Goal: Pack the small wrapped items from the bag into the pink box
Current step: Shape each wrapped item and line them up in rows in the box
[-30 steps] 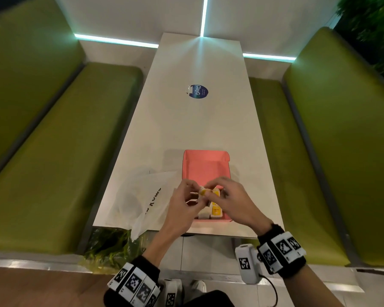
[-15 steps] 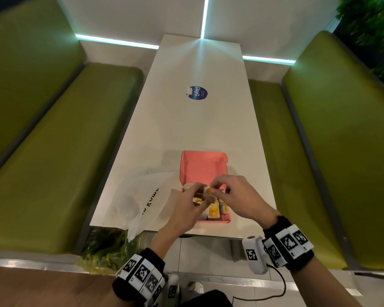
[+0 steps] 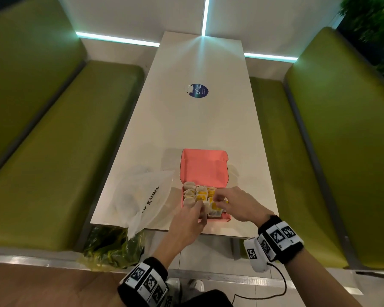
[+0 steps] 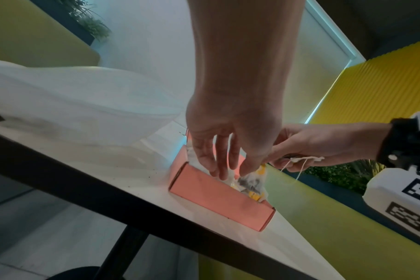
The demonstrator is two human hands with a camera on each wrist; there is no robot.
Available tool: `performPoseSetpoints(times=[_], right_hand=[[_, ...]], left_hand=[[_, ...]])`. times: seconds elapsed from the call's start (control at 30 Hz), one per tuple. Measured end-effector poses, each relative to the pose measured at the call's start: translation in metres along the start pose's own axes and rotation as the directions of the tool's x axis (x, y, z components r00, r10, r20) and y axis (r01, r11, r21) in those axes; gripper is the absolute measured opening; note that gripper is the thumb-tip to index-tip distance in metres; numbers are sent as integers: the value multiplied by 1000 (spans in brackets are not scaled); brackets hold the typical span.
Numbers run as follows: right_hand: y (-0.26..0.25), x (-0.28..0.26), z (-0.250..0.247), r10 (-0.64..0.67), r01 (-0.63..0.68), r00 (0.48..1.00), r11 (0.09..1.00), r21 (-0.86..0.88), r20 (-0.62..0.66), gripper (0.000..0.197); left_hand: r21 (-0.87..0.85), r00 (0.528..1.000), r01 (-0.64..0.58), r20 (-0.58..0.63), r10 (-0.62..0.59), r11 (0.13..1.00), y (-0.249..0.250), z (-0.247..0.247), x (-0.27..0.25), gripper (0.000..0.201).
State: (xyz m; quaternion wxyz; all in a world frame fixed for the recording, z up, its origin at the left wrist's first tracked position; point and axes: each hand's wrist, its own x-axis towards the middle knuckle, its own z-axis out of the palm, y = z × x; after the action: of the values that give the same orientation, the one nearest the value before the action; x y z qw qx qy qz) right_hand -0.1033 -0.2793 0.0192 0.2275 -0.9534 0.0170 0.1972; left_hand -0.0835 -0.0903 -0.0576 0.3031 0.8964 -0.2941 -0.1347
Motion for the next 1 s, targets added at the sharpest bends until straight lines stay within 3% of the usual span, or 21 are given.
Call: performPoseSetpoints(times=[0.13,0.23,0.37,0.53,0.73,1.0], right_hand=[[3,9,8,33,-33,996,999,-2,79,9],[6,15,15,52,-50,996,998,-29,71,8],[6,20,23,67,-70,997,994,-78,-48,8],[5,9,29,26,-58,978,987,-152,-208,12],[-2,4,48,64,-85,993,973,-216,-102,17],[-9,2,55,108,-120,988,988,-103,-108,23]], left_hand=[[18,1000,-31,0,31,999,3,0,-2,14],[73,994,-99,45,96,992,10,-1,-4,22],[196,973,-211,135,187,958,12,7,-3,34],[295,968,-227,178,180,928,10,12,-6,39],[304,967,-222,187,171,927,13,13,-7,39],[273,969,-226,156,189,935,11,14,-6,35]])
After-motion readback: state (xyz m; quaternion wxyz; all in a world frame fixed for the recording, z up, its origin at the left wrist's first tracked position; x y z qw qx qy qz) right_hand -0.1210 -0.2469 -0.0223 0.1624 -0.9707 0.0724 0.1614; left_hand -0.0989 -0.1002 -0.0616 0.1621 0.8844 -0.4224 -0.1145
